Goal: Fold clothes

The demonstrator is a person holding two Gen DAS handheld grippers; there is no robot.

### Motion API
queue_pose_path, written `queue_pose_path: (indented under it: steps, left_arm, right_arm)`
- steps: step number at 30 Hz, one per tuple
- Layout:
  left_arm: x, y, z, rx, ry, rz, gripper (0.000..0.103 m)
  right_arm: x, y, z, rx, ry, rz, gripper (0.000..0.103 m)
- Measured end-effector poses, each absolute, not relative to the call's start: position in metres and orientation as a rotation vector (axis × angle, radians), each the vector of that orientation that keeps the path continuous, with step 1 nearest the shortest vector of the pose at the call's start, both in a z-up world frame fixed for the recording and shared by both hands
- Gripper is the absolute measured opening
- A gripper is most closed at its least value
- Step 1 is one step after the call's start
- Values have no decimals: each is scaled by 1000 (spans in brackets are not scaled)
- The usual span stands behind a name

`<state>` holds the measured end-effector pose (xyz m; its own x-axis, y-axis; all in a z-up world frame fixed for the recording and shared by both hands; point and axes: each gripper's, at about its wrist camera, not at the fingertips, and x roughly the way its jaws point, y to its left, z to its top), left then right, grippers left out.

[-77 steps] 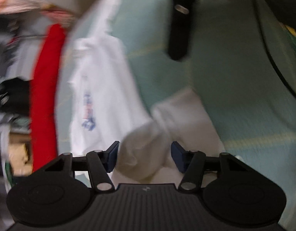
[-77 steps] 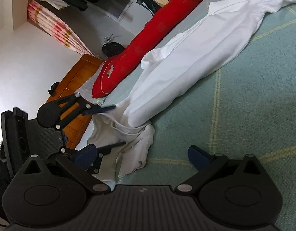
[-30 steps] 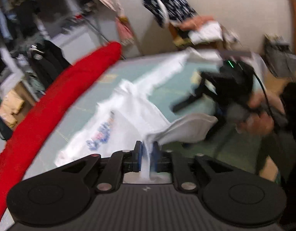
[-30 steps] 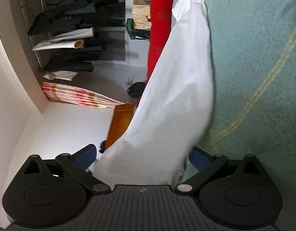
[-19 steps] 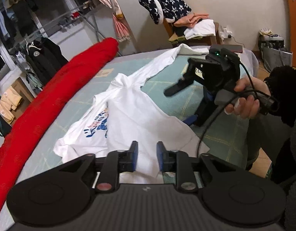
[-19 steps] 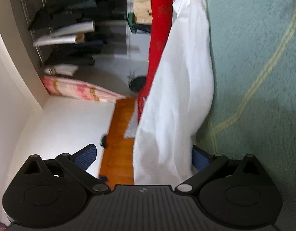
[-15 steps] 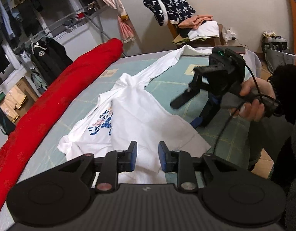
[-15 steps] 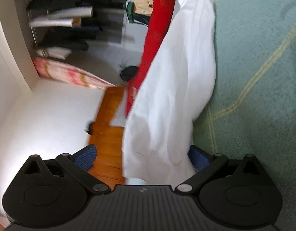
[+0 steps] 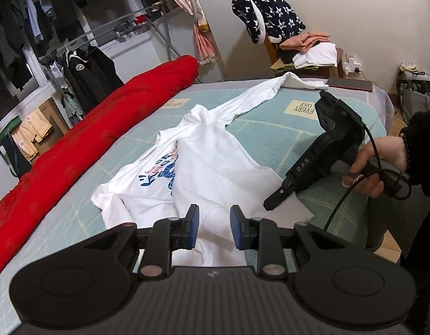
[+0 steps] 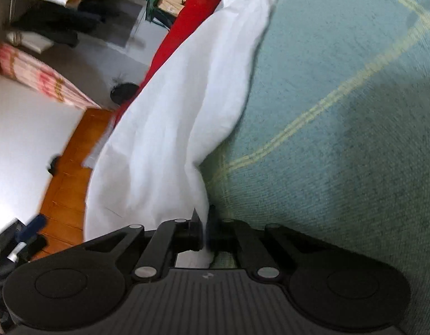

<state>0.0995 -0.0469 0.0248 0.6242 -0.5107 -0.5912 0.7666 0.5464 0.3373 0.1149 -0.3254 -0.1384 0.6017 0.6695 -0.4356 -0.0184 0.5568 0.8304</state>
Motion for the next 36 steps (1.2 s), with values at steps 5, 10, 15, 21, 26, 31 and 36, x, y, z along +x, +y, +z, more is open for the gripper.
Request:
queue_pose_path:
  steps: [5, 10, 15, 21, 26, 31, 36]
  left_arm:
    - [94, -39, 23, 589, 462, -763, 27]
    - [93, -32, 19, 569, 479, -738, 27]
    - [95, -30, 13, 553, 497, -735, 26]
    - [96, -33, 7, 541, 517, -744, 26]
    - [99, -36, -1, 549, 543, -743, 26]
    - [102, -37, -10, 559, 578, -736, 30]
    - [108, -34, -21, 505, 632, -696, 38]
  right_arm:
    - [114, -325, -127, 904, 853, 461, 1]
    - [106, -341, -89, 812, 805, 426, 3]
    - [84, -377, -51, 739, 748, 363, 3]
    - [63, -416, -37, 683, 763, 265, 3]
    - [59, -421, -68, 639, 883, 171, 12]
    - [43, -424, -69, 638, 838, 137, 43]
    - [32, -401, -30, 492, 714, 168, 75]
